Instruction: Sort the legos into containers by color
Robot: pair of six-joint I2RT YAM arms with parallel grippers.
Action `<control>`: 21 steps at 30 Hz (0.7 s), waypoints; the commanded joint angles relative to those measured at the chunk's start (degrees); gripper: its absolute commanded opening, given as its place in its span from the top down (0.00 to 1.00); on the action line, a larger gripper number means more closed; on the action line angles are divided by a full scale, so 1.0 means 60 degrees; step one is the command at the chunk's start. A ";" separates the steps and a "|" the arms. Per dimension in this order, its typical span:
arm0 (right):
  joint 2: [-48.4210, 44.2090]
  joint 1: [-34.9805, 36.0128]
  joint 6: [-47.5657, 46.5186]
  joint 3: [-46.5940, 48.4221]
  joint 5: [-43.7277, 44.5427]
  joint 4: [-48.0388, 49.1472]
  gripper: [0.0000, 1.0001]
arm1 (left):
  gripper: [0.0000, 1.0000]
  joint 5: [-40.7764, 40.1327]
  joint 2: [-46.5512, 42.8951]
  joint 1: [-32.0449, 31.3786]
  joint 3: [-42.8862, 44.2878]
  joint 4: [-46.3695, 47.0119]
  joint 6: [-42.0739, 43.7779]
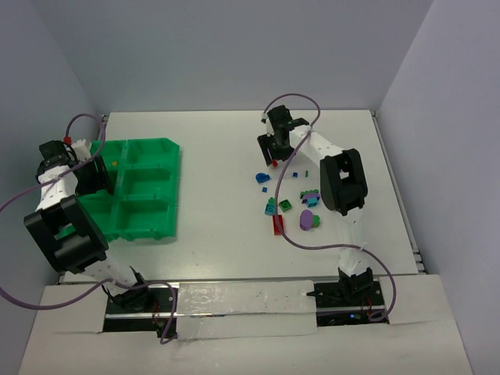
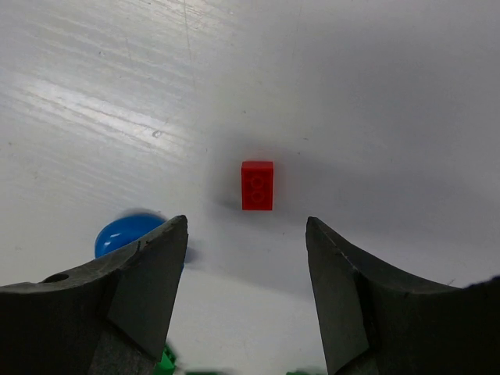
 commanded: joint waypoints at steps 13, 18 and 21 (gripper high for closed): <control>0.1405 -0.0174 -0.0143 0.1991 0.0388 -0.0183 0.48 | 0.25 0.0948 -0.0666 0.0057 0.1214 0.0194 -0.0398; 0.1556 -0.0159 -0.0165 0.2114 0.0321 -0.0608 0.57 | 0.21 0.1103 -0.0696 0.0057 0.1748 0.0109 -0.0521; 0.1404 -0.0159 -0.0137 0.1774 0.0109 -0.0559 0.56 | 0.21 0.1200 -0.0652 0.0030 0.1960 0.0038 -0.0596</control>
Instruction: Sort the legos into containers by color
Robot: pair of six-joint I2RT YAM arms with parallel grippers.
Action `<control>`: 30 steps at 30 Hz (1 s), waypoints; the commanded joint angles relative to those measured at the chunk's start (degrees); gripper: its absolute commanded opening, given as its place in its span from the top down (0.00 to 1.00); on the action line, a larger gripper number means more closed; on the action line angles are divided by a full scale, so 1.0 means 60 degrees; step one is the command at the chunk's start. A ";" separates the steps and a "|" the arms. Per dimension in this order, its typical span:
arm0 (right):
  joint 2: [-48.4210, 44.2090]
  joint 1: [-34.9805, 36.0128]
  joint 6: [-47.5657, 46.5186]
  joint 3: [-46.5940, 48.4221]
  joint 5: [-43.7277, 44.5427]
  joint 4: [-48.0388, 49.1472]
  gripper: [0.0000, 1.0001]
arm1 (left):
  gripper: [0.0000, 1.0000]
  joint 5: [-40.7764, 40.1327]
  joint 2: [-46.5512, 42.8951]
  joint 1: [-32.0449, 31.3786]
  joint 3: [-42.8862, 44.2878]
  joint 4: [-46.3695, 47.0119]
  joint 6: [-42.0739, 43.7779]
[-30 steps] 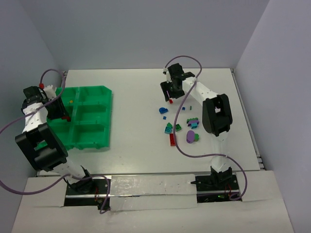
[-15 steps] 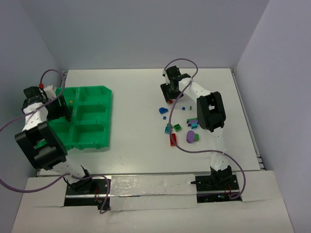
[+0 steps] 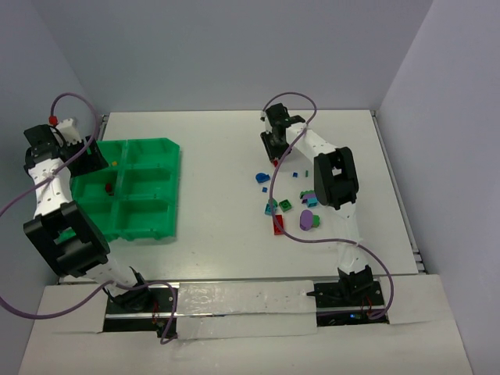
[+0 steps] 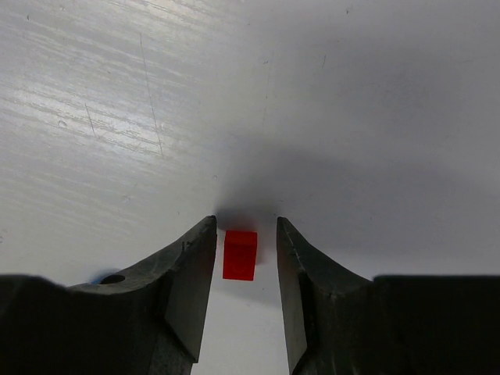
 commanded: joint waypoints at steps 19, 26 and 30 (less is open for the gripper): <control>-0.0484 -0.0042 0.0822 -0.0320 -0.1323 -0.0494 1.00 | 0.19 0.0849 -0.0876 -0.0831 0.0632 0.0746 -0.0497; -0.2812 -0.0101 0.3582 -0.1704 -0.3166 0.1483 1.00 | 0.18 0.0869 -0.1420 -0.3176 -0.0189 0.2024 -0.1191; -0.3613 -0.0095 0.6661 -0.2098 -0.3411 0.2653 1.00 | 0.19 0.0931 -0.1613 -0.4705 -0.0797 0.3136 -0.2946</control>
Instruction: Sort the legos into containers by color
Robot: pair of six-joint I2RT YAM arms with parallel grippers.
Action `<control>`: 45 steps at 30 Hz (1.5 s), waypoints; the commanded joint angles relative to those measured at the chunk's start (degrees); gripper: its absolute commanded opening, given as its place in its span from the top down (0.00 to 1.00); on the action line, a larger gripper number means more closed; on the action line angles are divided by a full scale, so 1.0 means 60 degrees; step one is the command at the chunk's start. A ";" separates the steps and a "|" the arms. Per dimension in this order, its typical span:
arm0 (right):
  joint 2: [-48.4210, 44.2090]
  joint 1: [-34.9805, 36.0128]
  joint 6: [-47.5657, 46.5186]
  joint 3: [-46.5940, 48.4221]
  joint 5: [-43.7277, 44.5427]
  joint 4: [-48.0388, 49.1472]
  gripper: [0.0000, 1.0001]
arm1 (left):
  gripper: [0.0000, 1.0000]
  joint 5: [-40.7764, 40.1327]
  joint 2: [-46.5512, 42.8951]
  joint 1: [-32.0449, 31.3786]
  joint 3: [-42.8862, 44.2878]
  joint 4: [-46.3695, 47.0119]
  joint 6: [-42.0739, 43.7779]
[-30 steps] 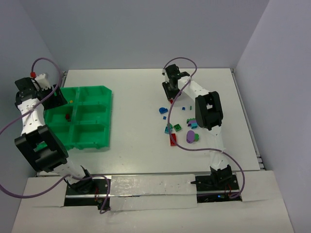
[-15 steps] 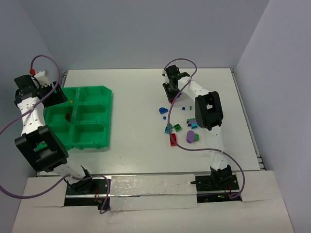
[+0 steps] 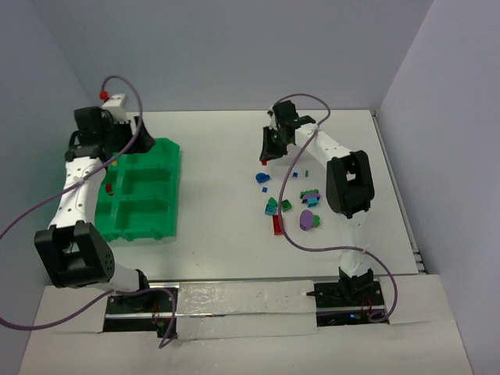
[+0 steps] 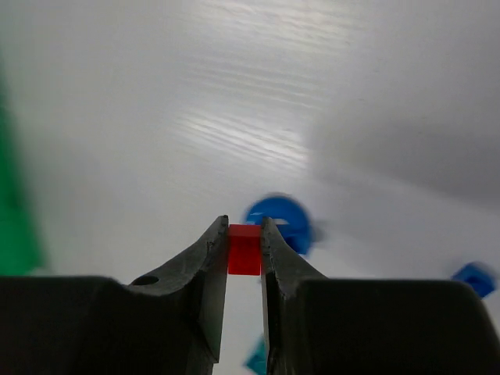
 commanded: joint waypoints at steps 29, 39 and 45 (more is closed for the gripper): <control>-0.2243 0.1269 0.9477 -0.1934 -0.2708 0.4746 1.00 | 0.33 -0.0723 0.1424 -0.5095 0.0461 0.2316 -0.4176; -0.2327 0.1407 0.9348 -0.2355 -0.3012 0.5333 1.00 | 0.66 -0.0914 0.1625 -0.4981 0.0435 0.2323 -0.4311; -0.2381 0.1451 0.9428 -0.2620 -0.3284 0.5754 1.00 | 0.92 -0.0866 0.1668 -0.4861 0.0394 0.2376 -0.4295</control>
